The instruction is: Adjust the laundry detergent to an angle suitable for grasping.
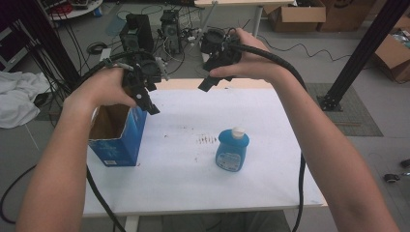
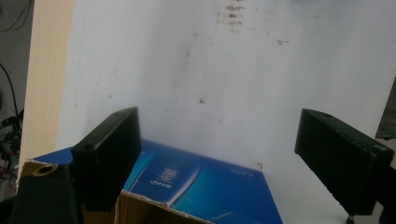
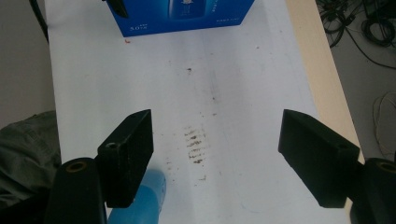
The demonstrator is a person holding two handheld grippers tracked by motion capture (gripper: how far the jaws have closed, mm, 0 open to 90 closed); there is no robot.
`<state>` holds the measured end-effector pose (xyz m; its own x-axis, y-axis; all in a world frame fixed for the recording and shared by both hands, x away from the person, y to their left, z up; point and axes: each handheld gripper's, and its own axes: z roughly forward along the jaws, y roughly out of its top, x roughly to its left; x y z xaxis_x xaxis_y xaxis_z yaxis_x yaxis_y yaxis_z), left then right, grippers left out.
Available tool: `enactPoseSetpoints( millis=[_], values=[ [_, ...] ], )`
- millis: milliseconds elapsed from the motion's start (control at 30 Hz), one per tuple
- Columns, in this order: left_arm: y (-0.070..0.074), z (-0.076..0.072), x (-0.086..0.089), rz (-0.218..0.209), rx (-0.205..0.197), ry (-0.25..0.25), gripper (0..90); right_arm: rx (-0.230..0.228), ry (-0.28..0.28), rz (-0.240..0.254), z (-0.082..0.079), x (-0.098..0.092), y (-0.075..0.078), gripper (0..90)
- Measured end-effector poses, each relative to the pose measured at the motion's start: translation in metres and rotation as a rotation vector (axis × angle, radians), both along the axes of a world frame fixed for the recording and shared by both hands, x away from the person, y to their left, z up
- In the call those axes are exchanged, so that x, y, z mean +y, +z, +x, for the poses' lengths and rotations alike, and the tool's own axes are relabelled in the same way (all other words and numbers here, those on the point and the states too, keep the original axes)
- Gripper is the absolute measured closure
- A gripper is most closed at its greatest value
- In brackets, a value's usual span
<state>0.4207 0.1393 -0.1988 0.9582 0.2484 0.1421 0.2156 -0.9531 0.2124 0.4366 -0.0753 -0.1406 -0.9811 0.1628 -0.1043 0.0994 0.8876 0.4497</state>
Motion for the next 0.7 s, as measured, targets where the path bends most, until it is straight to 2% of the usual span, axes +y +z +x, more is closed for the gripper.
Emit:
enactPoseSetpoints(
  millis=[700],
  values=[
    [-0.0009, -0.0022, 0.0009, 0.0, -0.002, -0.003, 15.4, -0.002, 0.0, -0.014, -0.0003, 0.0024, -0.0027, 26.1]
  ],
)
